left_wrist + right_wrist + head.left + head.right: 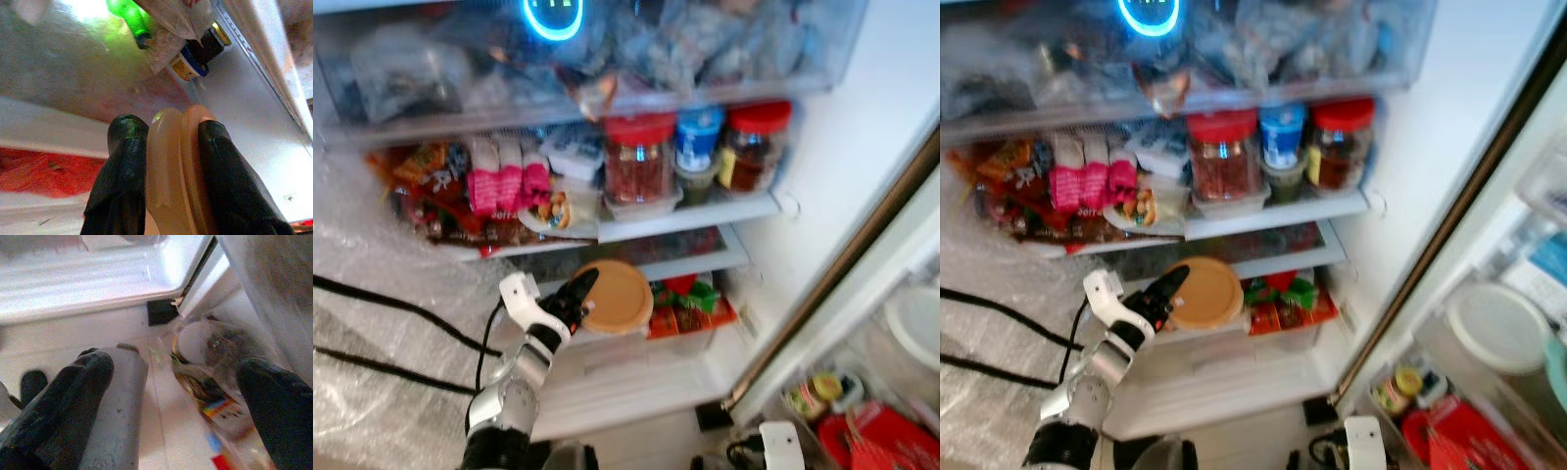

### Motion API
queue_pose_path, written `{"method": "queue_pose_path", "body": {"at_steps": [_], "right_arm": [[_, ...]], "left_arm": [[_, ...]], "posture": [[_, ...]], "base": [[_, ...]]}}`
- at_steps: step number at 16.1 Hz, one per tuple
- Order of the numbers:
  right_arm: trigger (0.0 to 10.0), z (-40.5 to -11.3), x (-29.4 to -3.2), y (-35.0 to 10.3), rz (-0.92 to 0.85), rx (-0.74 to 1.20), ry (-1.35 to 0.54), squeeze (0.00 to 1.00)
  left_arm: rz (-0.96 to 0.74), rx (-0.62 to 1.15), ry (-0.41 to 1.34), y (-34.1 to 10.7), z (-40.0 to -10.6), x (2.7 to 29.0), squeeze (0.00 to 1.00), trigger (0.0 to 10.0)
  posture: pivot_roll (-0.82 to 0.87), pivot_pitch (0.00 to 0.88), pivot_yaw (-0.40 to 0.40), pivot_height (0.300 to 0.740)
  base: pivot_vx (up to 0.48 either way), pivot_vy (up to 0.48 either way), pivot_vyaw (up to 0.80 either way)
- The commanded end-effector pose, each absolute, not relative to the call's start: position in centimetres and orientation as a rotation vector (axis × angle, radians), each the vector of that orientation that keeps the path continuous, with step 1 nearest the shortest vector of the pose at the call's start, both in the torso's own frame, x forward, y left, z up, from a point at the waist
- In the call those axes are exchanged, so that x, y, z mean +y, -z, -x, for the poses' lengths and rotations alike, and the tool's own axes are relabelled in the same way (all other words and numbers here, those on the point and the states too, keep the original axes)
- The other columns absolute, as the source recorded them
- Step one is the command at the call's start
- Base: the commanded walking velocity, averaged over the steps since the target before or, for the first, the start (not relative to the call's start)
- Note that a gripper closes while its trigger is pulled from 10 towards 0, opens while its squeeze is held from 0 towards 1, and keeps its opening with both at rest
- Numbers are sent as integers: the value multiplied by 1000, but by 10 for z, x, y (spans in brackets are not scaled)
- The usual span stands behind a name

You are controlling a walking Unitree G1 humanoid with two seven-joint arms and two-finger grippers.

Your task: Restocking fridge

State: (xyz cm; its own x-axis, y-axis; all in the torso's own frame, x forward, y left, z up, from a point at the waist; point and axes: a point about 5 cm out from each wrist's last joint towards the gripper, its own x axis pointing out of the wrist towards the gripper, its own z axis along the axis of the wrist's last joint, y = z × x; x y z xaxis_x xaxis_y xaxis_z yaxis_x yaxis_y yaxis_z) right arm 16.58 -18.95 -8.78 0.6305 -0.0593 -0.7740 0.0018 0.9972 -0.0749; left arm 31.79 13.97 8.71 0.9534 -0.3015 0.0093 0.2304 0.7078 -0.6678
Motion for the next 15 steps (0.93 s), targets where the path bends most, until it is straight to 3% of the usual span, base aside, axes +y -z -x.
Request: {"method": "queue_pose_path", "body": {"at_steps": [1,5,15], "right_arm": [[10000,-132,-196,102,104,1033,41,0],[10000,-132,-195,102,102,1030,39,0],[10000,-121,-197,105,111,1046,34,0]], "left_arm": [[735,106,332,-88,-318,129,0,10000],[888,161,274,-69,-323,125,0,10000],[889,37,184,-93,-359,132,0,10000]], "posture": [[-11,160,26,647],[-31,162,26,647],[-88,185,13,647]], "base": [[285,0,0],[0,0,0],[0,0,0]]}}
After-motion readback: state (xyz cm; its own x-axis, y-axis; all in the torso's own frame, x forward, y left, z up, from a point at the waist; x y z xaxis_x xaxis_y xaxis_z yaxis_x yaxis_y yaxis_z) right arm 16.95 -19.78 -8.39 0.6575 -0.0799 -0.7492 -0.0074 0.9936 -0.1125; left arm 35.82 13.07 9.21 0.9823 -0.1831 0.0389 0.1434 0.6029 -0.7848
